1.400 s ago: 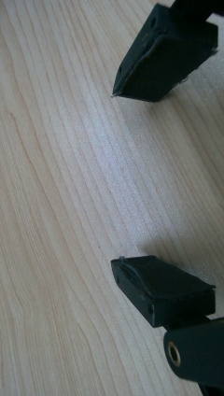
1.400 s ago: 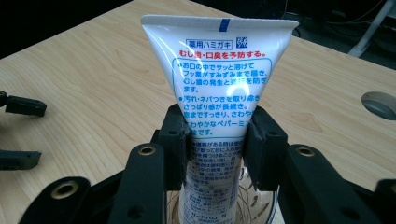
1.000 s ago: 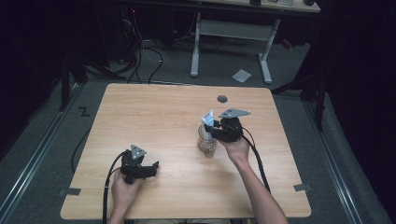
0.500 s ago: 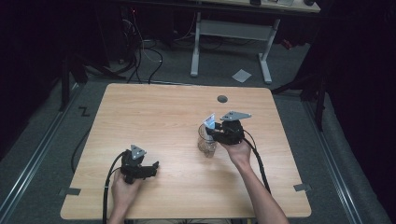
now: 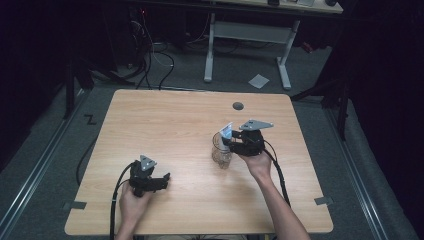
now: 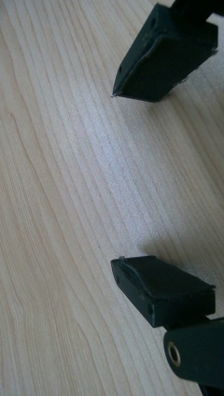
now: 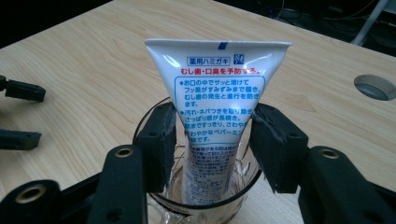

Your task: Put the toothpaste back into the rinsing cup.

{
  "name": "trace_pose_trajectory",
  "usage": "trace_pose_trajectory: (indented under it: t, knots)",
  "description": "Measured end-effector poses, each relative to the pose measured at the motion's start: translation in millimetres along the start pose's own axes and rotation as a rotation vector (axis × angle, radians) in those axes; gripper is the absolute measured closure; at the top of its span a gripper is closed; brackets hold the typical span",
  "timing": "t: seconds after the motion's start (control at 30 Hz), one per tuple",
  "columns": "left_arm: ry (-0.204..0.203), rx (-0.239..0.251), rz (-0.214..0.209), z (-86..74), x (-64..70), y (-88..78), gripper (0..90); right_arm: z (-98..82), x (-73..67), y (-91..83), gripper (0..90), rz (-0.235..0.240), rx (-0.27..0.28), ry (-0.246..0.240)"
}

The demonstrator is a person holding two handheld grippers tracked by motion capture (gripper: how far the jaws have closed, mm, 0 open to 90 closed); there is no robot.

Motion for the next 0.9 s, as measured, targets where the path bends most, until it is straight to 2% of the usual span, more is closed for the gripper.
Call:
trace_pose_trajectory:
  t: [0.4,0.63,0.77,0.9]
  knots:
    - [0.000,0.000,0.000,0.0,0.0,0.0,14.8,-5.2,0.9,-7.2,41.5,0.005,0.000,0.013]
    - [0.000,0.000,0.000,0.0,0.0,0.0,14.8,-4.2,0.1,-11.2,39.7,-0.002,0.005,0.007]
    - [0.000,0.000,0.000,0.0,0.0,0.0,14.8,-4.7,-3.4,-13.7,37.7,0.011,0.004,-0.002]
    - [0.000,0.000,0.000,0.0,0.0,0.0,14.8,-2.1,-2.1,-20.3,38.0,0.004,0.027,0.007]
Point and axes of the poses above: each handheld gripper's, and its own axes: y roughly forward along the jaws, z roughly out of its top, x roughly to its right, the point moved 9 cm from there along y, roughly forward along the jaws, and after that the axes turned 9 degrees about z, right-handed, at the moved point
